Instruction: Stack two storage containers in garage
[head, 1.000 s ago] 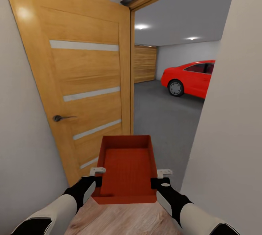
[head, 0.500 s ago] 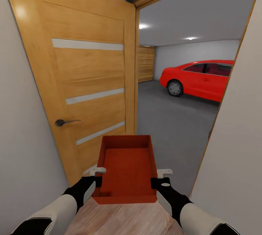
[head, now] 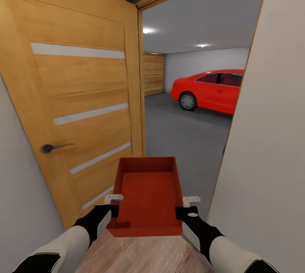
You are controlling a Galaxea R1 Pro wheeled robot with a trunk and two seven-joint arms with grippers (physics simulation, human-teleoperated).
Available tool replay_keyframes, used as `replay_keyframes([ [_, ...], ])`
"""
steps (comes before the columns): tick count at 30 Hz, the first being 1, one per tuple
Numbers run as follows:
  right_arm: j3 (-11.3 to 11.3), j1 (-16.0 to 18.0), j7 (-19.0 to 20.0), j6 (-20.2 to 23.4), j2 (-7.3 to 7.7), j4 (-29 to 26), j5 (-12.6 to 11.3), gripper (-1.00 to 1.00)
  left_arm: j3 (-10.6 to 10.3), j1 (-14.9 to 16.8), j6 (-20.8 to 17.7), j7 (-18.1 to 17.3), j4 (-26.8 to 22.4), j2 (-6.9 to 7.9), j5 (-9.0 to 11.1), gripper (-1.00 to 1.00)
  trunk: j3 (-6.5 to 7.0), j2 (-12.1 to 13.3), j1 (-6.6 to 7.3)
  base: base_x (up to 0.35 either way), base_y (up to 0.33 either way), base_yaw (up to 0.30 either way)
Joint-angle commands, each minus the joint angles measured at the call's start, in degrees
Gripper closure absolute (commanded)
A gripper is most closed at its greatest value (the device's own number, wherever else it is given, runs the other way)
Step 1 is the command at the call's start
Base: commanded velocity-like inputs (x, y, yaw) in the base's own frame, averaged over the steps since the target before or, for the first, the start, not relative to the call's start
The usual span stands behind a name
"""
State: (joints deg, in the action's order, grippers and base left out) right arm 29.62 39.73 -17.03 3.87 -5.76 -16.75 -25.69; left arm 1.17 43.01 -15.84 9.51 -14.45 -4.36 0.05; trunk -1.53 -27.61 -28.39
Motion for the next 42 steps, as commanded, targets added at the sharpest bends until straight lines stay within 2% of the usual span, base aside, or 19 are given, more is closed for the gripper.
replay_keyframes([
  [1,-0.88,0.10,-0.20,-0.15,0.05,-2.50,0.29,1.00,0.50,-0.03,-0.42,0.33,-0.05,0.67,-0.22,1.00,-0.13,-0.13,-0.03,0.000,0.000,-0.249],
  [11,-0.88,0.11,-0.20,-0.15,0.04,-2.50,0.29,1.00,0.50,-0.03,-0.50,0.31,-0.05,0.67,-0.22,1.00,-0.13,-0.13,-0.03,0.022,0.037,-0.163],
  [28,-0.88,0.16,-0.13,-0.17,0.05,-2.50,0.29,1.00,0.50,-0.03,-0.59,0.25,-0.05,0.67,-0.22,1.00,-0.13,-0.13,-0.03,0.156,0.273,-0.005],
  [42,-0.88,0.13,-0.20,-0.17,-0.04,-2.50,0.29,1.00,0.44,-0.03,-0.42,0.25,-0.05,0.67,-0.30,1.00,-0.13,-0.13,-0.03,0.160,0.228,-0.217],
])
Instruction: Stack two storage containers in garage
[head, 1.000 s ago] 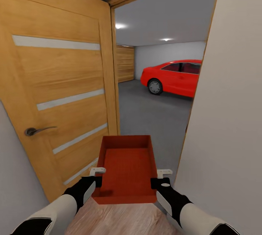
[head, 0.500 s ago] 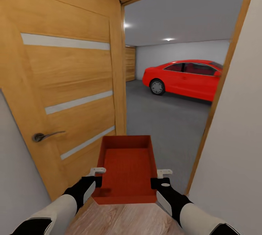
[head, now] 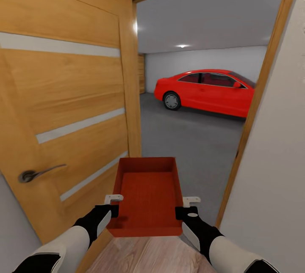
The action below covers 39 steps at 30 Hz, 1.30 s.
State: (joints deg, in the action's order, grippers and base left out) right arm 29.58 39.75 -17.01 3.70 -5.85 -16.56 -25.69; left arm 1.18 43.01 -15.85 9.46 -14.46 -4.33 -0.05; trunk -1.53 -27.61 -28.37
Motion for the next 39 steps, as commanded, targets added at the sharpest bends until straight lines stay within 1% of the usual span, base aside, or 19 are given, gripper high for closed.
replay_keyframes([
  [1,-0.84,0.11,-0.21,0.01,0.05,-2.69,0.29,1.00,0.42,-0.03,-0.41,0.30,-0.04,0.63,-0.19,1.00,-0.13,-0.12,-0.05,0.149,0.151,-0.242],
  [7,-0.84,0.12,-0.21,0.03,0.05,-2.69,0.29,1.00,0.41,-0.03,-0.41,0.30,-0.04,0.63,-0.21,1.00,-0.13,-0.12,-0.05,0.098,0.081,-0.242],
  [22,-0.84,0.14,-0.15,0.01,0.05,-2.69,0.29,1.00,0.35,-0.03,-0.41,0.30,-0.12,0.62,-0.22,1.00,-0.13,-0.12,-0.05,0.009,0.008,-0.238],
  [39,-0.84,0.12,-0.18,-0.01,0.14,-2.69,0.29,1.00,0.33,-0.03,-0.41,0.30,-0.04,0.63,-0.22,1.00,-0.13,-0.12,-0.05,0.189,0.252,-0.015],
])
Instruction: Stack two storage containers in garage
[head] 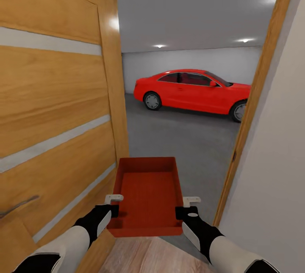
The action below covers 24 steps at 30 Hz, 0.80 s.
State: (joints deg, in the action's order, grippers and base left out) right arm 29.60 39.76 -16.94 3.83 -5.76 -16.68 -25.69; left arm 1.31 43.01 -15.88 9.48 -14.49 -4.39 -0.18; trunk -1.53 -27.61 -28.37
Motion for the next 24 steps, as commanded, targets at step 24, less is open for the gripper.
replay_keyframes([
  [24,-0.86,0.09,-0.28,-0.12,0.00,-2.57,0.29,1.00,0.10,-0.03,-0.29,0.28,-0.10,0.69,-0.08,1.00,-0.13,-0.12,-0.05,0.082,0.095,-0.224],
])
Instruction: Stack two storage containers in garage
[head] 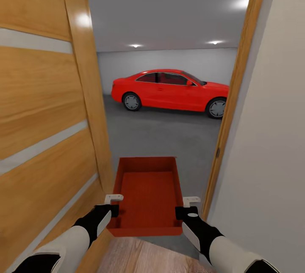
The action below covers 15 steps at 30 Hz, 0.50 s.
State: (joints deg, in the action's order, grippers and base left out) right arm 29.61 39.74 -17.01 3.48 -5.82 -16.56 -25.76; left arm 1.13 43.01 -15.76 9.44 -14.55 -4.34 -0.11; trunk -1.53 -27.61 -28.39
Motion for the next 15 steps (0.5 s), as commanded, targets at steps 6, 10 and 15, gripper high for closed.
replay_keyframes([
  [6,-0.87,0.12,-0.13,0.22,0.10,-2.69,0.36,1.00,0.28,-0.03,-0.42,0.31,-0.04,0.65,-0.15,1.00,-0.13,-0.13,-0.03,0.000,0.000,-0.241],
  [10,-0.87,0.09,-0.13,0.23,0.10,-2.69,0.36,1.00,0.28,-0.03,-0.42,0.31,-0.04,0.65,-0.15,1.00,-0.13,-0.13,-0.03,0.000,0.000,-0.240],
  [15,-0.87,0.10,-0.13,0.22,0.21,-2.69,0.36,1.00,0.28,-0.03,-0.42,0.32,-0.04,0.65,-0.15,1.00,-0.13,-0.13,-0.03,0.000,0.000,-0.211],
])
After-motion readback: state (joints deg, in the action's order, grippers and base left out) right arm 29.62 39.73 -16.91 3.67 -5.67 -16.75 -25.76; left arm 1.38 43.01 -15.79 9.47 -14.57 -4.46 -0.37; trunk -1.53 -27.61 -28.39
